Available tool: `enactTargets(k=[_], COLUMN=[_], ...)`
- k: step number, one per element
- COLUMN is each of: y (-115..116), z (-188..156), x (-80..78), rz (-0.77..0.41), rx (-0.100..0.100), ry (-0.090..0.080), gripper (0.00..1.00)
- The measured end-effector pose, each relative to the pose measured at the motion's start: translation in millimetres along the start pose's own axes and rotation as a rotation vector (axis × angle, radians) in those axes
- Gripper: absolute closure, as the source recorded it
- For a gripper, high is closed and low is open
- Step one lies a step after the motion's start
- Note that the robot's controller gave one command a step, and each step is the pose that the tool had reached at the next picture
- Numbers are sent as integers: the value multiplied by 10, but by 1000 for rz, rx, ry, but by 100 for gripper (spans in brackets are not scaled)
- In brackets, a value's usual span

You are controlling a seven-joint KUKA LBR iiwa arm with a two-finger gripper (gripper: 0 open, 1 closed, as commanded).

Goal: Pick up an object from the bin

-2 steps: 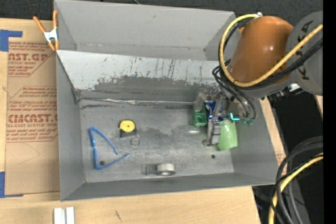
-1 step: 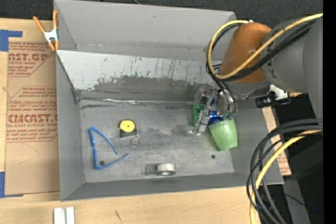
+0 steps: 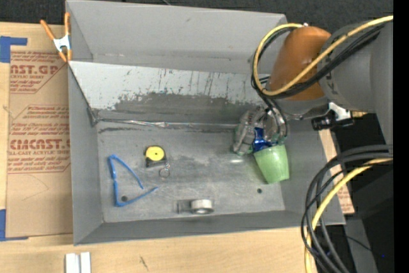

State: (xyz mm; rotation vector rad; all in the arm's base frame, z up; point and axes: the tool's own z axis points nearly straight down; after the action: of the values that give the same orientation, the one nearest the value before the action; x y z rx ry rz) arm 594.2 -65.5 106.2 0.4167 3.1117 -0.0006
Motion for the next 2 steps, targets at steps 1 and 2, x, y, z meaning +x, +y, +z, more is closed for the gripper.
enactTargets(k=[1,2], y=[-383,-683], z=[111,-47], x=[-49,338], rz=[79,-40], rx=[-10,-14], ry=[-3,0], gripper=[100,100])
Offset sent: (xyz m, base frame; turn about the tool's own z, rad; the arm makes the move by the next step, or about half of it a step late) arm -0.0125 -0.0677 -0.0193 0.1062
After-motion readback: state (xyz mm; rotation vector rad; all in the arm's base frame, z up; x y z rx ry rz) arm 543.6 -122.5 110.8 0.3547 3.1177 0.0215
